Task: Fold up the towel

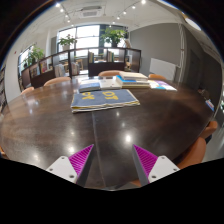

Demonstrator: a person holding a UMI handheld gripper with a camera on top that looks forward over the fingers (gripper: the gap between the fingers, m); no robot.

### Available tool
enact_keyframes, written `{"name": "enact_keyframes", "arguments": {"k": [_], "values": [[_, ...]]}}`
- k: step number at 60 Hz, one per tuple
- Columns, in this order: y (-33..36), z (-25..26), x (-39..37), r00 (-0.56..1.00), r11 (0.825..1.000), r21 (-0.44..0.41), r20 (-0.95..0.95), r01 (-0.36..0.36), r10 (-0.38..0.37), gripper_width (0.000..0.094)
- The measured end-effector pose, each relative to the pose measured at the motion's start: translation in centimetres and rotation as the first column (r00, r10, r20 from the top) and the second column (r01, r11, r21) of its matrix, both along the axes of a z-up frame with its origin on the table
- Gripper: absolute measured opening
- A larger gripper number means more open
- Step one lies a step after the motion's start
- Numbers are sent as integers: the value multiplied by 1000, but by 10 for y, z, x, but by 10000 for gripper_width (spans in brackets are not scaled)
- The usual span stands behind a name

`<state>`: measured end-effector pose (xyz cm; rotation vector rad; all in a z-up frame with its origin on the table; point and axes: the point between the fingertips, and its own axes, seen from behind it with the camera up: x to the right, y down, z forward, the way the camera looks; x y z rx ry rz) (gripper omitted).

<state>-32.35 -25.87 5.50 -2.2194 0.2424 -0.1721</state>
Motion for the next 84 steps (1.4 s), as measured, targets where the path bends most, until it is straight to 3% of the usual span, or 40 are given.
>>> {"name": "enact_keyframes", "arguments": {"k": [23,35,38,41,45,50,53,55,67,75,84], "values": [[260,-31,-117,977,977,3,-7,-215,215,756],[356,-38,-144,965,965,22,-14,-261,261,711],[364,-51,-145,962,962,-18,-4,-274,274,649],[364,-68,-142,960,958,-69,12,-280,281,529],[367,-66,-135,960,961,-52,57,-270,273,371],[365,-63,-132,965,967,-19,49,-255,256,328],[366,-65,-127,971,972,-10,49,-233,233,245],[368,-64,-118,973,977,-13,83,-214,214,58],[365,-57,-120,958,956,-53,-11,-287,287,44],[366,8,-74,946,946,13,20,-324,323,44],[365,69,30,944,948,49,119,-315,307,52]]}}
